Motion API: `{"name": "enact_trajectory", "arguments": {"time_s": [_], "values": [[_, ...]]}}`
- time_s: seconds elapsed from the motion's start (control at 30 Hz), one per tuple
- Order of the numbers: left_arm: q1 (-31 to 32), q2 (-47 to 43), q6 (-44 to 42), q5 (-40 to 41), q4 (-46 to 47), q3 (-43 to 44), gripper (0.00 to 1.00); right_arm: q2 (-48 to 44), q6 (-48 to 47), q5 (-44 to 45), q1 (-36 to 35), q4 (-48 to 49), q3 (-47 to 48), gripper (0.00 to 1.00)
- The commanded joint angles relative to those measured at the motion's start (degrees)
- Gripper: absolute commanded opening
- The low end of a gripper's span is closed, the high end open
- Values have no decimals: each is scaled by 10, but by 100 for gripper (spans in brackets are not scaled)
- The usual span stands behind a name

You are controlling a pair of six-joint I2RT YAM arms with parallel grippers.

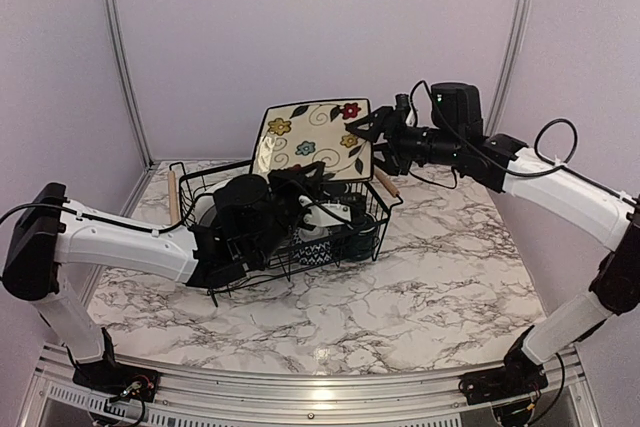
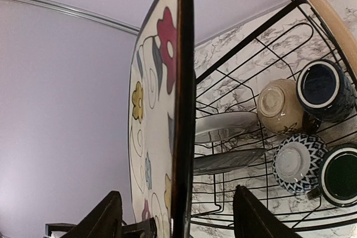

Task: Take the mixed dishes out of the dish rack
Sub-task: Pass from the left arm to the right

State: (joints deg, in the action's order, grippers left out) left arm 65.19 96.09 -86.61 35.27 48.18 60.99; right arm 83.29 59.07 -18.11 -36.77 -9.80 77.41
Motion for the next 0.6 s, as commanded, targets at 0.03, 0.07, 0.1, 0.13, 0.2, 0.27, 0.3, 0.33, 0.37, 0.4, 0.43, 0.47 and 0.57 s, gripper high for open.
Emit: {"name": "enact_trajectory", "arguments": {"time_s": [0.03,0.07,0.1,0.13,0.2,0.27,0.3,0.33,0.37,0.4,0.43,0.47,0.57], "values": [[-1,2,-28,-3,112,46,0,14,10,-16,-6,27,11,59],[-1,4,-28,-3,112,48,0,15,13,-18,-6,31,9,56],[-1,7,-28,-2,111,50,0,16,15,-21,-5,32,8,51],[-1,8,-29,-2,109,52,0,17,16,-21,-5,33,8,46],[-1,11,-34,-3,105,52,0,19,19,-25,-6,34,3,37],[-1,10,-39,-6,110,48,0,20,20,-29,-6,41,-1,36],[-1,9,-42,-6,110,47,0,21,20,-28,-6,43,-2,35],[-1,10,-45,-5,110,47,0,22,19,-28,-5,46,-2,33],[-1,11,-48,-4,110,46,0,24,17,-30,-5,47,-2,32],[-1,11,-50,-4,110,46,0,27,15,-31,-4,45,1,30],[-1,10,-52,-3,110,46,0,28,15,-34,-3,47,1,24],[-1,10,-53,-2,110,46,0,29,17,-38,-1,51,0,15],[1,7,-51,9,99,48,0,23,32,-40,5,78,-17,0]]}}
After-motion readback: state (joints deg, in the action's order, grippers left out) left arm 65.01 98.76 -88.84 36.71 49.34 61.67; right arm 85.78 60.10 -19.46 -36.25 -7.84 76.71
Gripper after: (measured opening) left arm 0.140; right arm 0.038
